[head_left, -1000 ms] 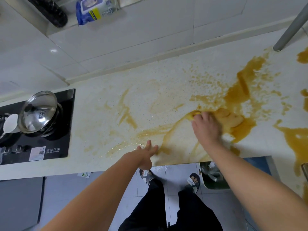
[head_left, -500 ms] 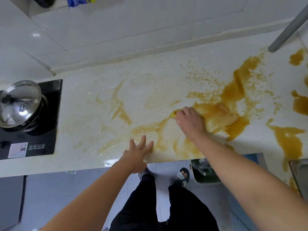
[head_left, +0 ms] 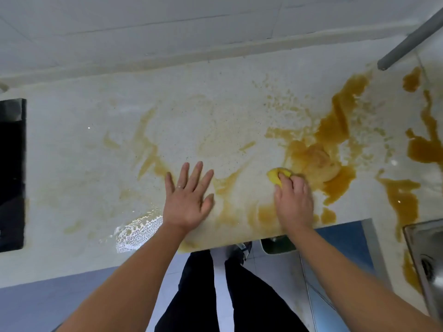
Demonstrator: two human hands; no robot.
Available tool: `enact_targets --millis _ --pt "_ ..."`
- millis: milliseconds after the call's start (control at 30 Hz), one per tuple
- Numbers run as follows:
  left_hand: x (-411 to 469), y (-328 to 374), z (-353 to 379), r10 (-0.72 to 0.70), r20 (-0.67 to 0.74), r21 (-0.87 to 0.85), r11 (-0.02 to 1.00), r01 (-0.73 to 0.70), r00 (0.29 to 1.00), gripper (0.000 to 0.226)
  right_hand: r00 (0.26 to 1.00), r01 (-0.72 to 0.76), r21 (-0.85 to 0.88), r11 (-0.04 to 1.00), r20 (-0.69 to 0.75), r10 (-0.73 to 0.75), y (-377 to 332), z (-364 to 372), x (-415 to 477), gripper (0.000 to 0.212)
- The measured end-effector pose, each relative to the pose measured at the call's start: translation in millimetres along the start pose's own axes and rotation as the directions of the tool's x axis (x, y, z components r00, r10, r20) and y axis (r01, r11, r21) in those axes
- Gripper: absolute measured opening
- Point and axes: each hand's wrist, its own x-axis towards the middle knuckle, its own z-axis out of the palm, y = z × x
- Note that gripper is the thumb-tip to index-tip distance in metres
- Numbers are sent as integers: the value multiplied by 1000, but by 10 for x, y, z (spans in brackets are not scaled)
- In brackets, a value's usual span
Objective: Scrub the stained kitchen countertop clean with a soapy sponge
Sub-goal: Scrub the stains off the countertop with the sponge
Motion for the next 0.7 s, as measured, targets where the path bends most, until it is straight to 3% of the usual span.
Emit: enact_targets --millis 133,200,233,300,367,433,467,533,600,633,700 --pt "236 -104 2 7 -89 -27 1000 -10 996 68 950 -302 41 952 -71 304 -390 88 540 43" --pt "330 -120 -17 15 -113 -14 1000 -17 994 69 953 -289 85 954 -71 295 -746 151 687 46" --pt "413 -148 -16 21 -124 -13 1000 -23 992 69 978 -195 99 976 -57 201 -927 193 717 45" --pt "566 -184 -73 29 -165 -15 999 -32 986 69 991 132 140 981 -31 -129 -1176 209 601 41" --pt "757 -229 -136 42 -175 -2 999 -43 984 68 908 418 155 895 -48 -416 -1086 197 523 38" --pt "921 -237 -195 63 -168 21 998 -60 984 68 880 475 72 877 -67 -471 -716 159 652 36" --pt "985 -231 -219 77 -167 27 997 -73 983 68 918 392 11 920 -67 -390 -496 150 763 36" --pt "1076 -197 -246 95 -179 21 995 -93 979 67 996 47 -75 996 -70 -53 -90 65 1051 40" --pt "1171 -169 -247 87 -198 19 996 -85 976 68 956 -287 -110 951 -88 279 25 33 1325 44" --pt "1218 -155 -252 84 -203 22 996 -81 976 69 926 -376 -137 916 -88 367 -85 48 1419 45" --pt "1306 -102 -271 95 -216 34 995 -89 972 71 925 -379 -132 916 -40 377 -469 94 1490 47"
